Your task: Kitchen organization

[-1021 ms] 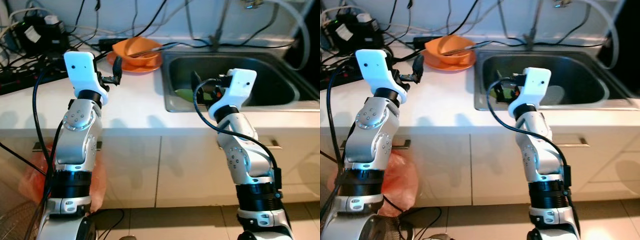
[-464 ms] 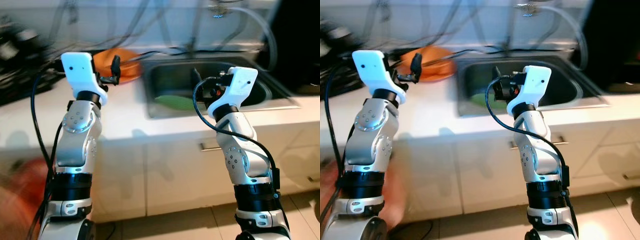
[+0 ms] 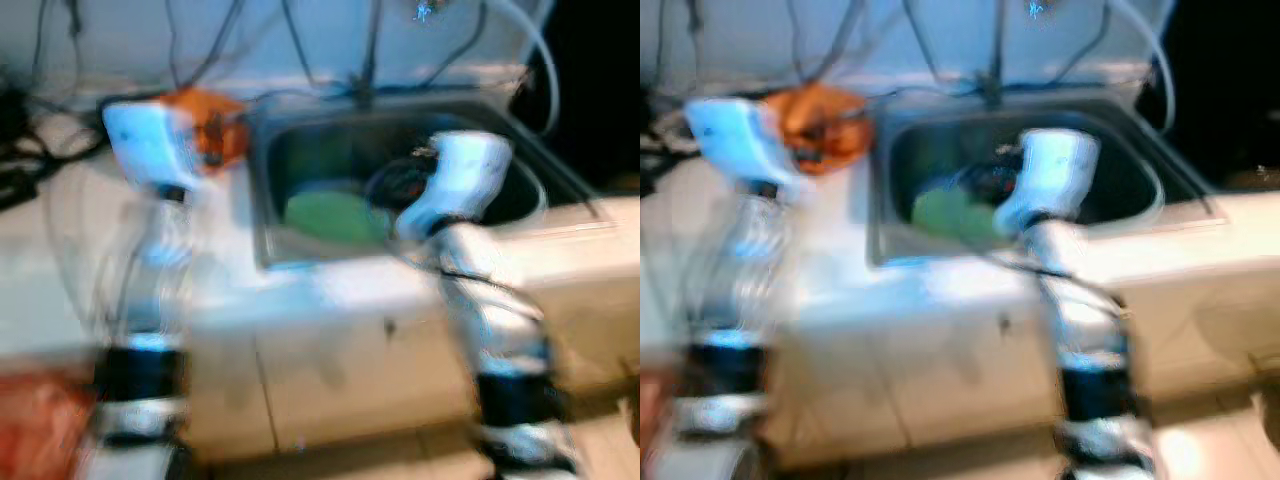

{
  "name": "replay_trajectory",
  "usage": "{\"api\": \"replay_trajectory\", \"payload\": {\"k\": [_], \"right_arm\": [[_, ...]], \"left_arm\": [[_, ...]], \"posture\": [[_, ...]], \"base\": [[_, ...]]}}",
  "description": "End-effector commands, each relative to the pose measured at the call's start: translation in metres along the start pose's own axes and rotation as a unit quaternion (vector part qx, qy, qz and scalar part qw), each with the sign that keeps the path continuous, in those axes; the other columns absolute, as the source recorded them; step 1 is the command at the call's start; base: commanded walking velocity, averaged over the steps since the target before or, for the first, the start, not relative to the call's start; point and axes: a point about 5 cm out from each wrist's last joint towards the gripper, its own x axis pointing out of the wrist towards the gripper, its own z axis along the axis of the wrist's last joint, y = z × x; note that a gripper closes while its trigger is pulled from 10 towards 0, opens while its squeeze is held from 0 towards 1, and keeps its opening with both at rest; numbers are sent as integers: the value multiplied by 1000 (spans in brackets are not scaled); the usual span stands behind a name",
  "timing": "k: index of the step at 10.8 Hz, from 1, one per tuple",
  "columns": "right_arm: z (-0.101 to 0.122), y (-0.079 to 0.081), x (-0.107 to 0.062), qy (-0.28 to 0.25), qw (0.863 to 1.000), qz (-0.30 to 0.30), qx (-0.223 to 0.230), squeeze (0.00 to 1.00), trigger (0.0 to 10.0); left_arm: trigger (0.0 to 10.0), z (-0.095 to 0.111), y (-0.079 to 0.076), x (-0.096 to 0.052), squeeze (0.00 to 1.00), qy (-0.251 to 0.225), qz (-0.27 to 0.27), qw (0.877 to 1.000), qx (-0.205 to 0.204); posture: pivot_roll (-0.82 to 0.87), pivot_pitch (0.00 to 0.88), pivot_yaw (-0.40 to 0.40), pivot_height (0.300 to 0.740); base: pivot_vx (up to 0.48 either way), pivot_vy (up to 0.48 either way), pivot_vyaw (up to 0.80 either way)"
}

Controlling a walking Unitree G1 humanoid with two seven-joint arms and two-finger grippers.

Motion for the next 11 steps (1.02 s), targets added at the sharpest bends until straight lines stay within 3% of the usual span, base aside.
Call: {"api": "replay_trajectory", "payload": {"k": [1,4,9,11], "right_arm": [[5,13,4,-4,1000,19,2,0,10000],[10,16,3,-26,999,41,4,0,10000],[8,5,4,-16,999,-3,38,0,10000],[8,12,6,-10,997,7,82,0,10000]], "left_arm": [[10000,9,17,-1,0,-12,33,999,15],[10000,8,19,-1,0,-9,39,999,25],[10000,10,24,7,0,-1,41,999,27],[10000,7,25,10,0,13,36,999,30]], "posture": [[138,26,1,740],[135,22,13,740],[136,16,19,740],[139,14,23,740]], "base": [[0,0,0],[0,0,800],[0,0,0],[0,0,0]]}}
